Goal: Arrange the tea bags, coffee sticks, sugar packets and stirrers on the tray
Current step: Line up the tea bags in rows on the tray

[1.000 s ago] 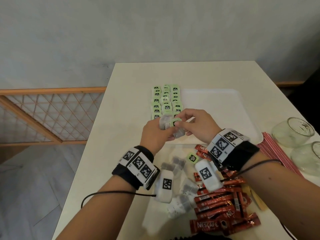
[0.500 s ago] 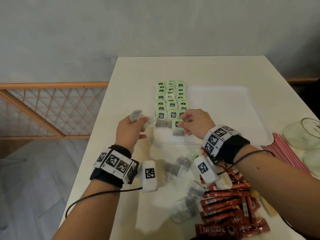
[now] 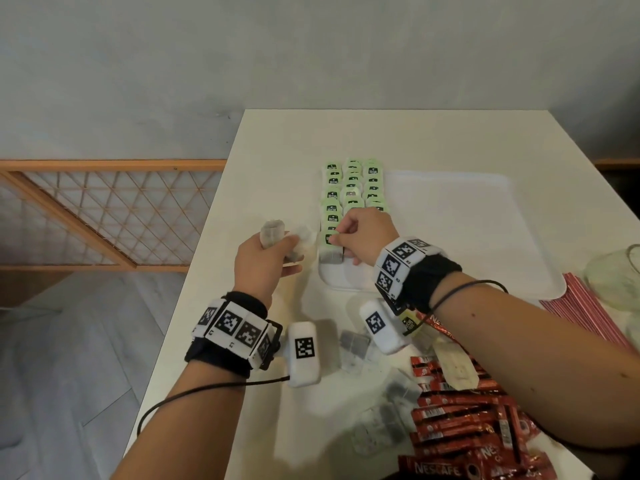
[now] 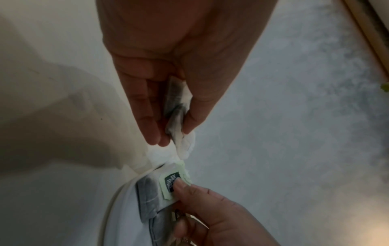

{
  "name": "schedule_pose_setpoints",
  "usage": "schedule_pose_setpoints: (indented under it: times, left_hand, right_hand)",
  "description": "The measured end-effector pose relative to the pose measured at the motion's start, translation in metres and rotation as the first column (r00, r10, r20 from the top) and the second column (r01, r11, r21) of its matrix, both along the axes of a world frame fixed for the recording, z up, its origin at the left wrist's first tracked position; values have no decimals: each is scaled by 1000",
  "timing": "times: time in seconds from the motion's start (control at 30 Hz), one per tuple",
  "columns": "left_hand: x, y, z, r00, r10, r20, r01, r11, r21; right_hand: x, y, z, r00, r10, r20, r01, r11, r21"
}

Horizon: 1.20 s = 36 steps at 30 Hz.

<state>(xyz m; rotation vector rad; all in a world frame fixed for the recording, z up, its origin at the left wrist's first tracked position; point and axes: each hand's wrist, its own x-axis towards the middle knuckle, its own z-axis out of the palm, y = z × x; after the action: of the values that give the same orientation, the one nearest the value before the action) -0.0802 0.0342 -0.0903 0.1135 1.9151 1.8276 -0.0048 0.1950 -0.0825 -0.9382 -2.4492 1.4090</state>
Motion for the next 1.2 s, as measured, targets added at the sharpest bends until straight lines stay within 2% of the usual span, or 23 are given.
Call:
schedule_pose_setpoints:
  times: [0.13, 0.27, 0.37, 0.47, 0.57, 0.67, 0.83, 0.93, 1.03, 1.13, 1.2]
  left_hand:
    - [2, -1, 5, 1000, -11, 10, 11, 1000, 14]
    - [12, 6, 13, 998, -56, 29, 54, 997, 64]
    - [22, 15, 19, 992, -122, 27, 120, 990, 79]
    - [33, 25, 21, 980, -200, 7, 200, 980, 22]
    - [40, 29, 22, 972, -187, -140, 167, 975, -145]
    - [50, 34, 26, 908, -225, -353, 143, 959, -243]
    - [80, 47, 31, 807, -423, -413, 314, 898, -307]
    - [83, 52, 27, 777, -461, -428, 317, 875, -365]
    - [77, 52, 29, 793, -457, -403, 292, 866, -406]
    - [71, 49, 31, 849, -430, -308, 311, 877, -368]
    - [68, 46, 28, 869, -423, -256, 331, 882, -335]
  right_hand:
    - [2, 6, 2, 1000, 5, 15, -6, 994, 108]
    - [16, 9, 12, 992, -55, -114, 56, 998, 9]
    - [32, 5, 22, 990, -9, -140, -10, 990, -137]
    - [49, 5, 25, 990, 45, -135, -58, 994, -95]
    - [65, 13, 23, 991, -10, -131, 3, 999, -53]
    - [78, 20, 20, 990, -104, -97, 98, 993, -63]
    - [84, 19, 21, 988, -140, -67, 132, 985, -108]
    - [84, 14, 25, 990, -114, -78, 102, 984, -149]
    - [85, 15, 27, 990, -103, -98, 80, 973, -215]
    - [87, 20, 22, 991, -87, -97, 79, 994, -80]
    - [87, 23, 18, 998, -13, -66, 11, 1000, -23]
